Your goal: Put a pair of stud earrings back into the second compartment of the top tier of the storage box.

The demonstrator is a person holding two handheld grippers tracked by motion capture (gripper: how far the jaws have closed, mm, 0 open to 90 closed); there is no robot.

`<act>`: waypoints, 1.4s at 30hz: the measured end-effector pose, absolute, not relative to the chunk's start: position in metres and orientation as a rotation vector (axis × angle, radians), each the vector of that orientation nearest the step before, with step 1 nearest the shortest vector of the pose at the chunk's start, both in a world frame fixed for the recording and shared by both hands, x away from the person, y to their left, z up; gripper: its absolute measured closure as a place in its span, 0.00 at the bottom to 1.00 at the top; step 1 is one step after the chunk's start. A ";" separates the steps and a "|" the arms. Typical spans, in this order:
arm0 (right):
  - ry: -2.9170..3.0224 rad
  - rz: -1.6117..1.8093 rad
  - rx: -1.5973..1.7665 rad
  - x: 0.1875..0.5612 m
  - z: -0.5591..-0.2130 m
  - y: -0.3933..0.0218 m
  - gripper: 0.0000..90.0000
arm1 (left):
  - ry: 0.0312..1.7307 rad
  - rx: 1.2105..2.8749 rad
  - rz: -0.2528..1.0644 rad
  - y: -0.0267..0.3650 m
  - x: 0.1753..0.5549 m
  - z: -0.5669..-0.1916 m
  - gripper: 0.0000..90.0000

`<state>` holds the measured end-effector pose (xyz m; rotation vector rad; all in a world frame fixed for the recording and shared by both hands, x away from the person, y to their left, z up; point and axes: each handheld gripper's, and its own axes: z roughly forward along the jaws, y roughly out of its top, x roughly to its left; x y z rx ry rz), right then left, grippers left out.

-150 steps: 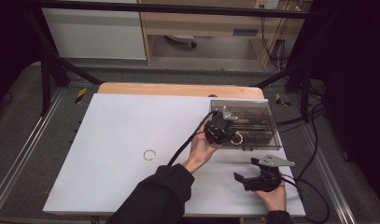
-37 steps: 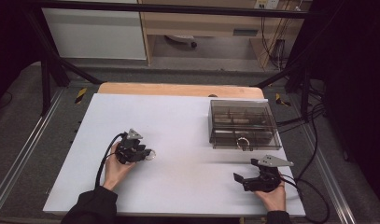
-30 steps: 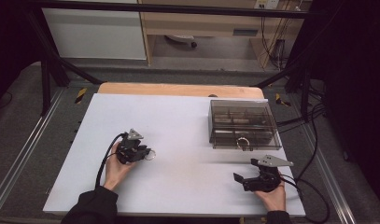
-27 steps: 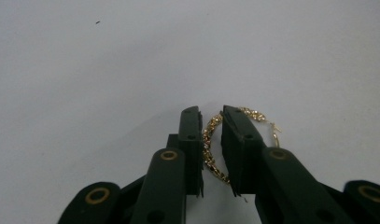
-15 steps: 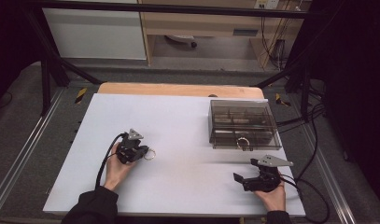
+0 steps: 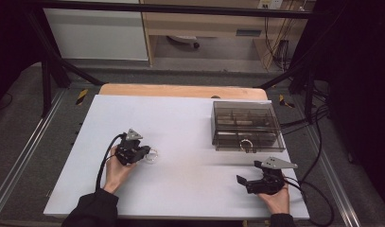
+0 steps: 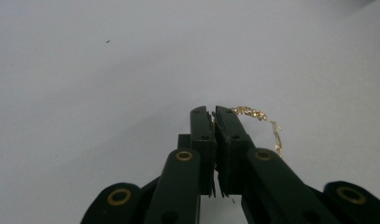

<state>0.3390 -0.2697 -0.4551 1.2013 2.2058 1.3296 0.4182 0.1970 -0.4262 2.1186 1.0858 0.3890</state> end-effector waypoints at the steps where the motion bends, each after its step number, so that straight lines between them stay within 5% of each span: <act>1: 2.206 1.329 1.202 0.339 -0.455 -0.270 0.01 | 1.082 2.115 0.384 0.196 0.417 -0.424 0.96; 42: 2.213 1.318 1.196 0.339 -0.456 -0.270 0.01 | 0.830 2.088 0.302 0.066 0.411 -0.353 0.96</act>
